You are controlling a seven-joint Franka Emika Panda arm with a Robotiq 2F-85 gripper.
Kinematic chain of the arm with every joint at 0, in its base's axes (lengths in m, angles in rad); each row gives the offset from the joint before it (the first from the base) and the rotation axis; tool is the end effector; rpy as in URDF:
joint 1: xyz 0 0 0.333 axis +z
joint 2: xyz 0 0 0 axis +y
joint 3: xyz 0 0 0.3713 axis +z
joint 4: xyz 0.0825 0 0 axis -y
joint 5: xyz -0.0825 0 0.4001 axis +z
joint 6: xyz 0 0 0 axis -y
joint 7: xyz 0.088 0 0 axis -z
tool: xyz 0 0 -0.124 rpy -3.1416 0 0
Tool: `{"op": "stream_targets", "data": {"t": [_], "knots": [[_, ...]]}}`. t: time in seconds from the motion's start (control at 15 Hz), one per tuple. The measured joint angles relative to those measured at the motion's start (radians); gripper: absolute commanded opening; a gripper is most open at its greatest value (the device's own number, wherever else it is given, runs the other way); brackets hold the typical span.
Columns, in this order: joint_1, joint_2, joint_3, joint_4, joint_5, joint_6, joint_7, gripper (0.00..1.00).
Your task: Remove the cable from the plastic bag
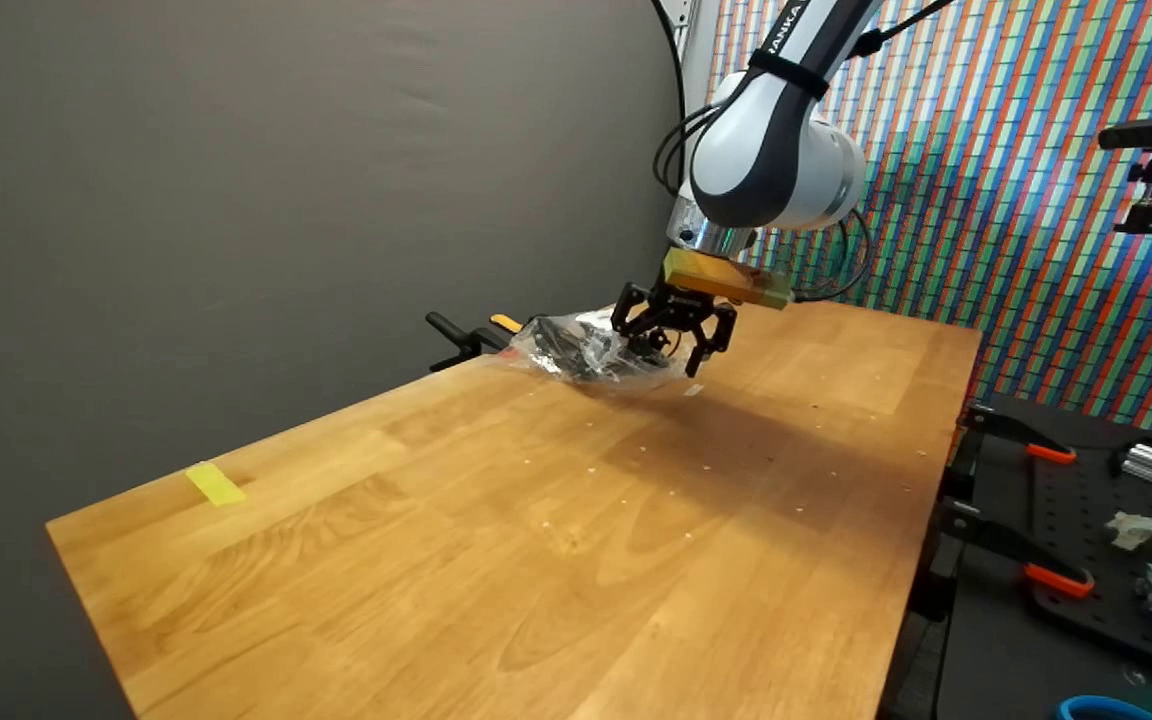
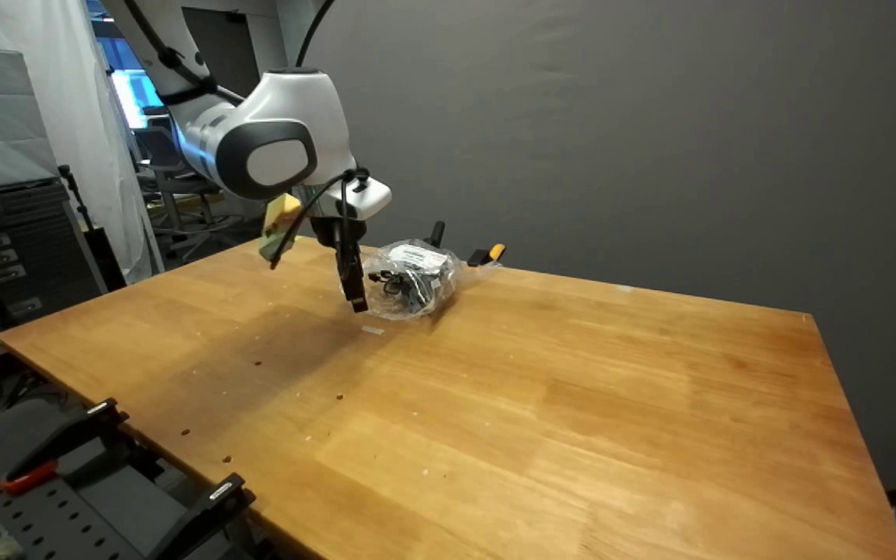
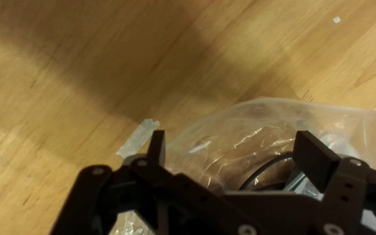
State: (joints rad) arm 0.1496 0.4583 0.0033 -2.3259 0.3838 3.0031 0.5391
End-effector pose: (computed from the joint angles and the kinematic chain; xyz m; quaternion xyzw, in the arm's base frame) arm 0.5610 0.0599 0.1798 -0.9220 0.3689 -0.0846 0.0810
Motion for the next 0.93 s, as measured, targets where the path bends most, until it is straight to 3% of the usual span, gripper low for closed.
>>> {"op": "stream_targets", "data": {"t": [0.4,0.93], "knots": [[0.048,0.050,-0.057,0.046,-0.001,0.100,0.009,1.00],[0.065,0.058,-0.084,0.082,0.000,0.133,0.015,1.00]]}}
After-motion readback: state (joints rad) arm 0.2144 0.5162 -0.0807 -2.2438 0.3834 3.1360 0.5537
